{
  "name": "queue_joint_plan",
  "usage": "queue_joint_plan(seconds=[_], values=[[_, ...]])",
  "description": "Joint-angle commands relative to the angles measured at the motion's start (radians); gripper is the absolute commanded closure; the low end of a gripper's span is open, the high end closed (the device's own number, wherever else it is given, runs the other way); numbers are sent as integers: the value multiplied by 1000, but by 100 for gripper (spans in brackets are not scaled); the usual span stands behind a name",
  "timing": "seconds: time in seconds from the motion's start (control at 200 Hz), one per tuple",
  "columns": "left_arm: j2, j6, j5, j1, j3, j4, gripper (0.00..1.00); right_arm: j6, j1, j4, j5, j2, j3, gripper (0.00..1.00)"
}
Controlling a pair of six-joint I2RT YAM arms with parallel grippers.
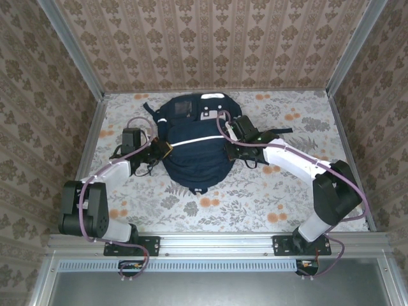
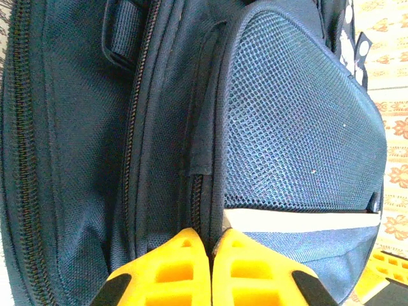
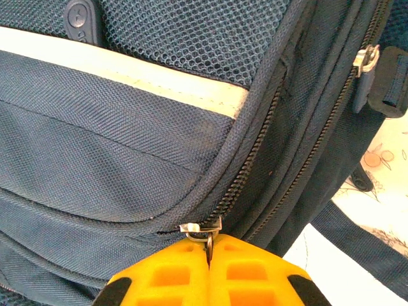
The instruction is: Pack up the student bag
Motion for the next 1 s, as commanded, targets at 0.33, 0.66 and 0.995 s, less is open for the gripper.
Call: queue_joint_plan(seconds=[0.33,0.66,0.995], values=[[-147,64,-120,116,29,-213,41,-23,84,100,-214,-52,-33,95],[-268,-124,10,71,-97,-105,38,7,187,154,-152,36,76,96],[-242,-225,-6,0,-109,10,45,14,212,162,-174,45,77,96]])
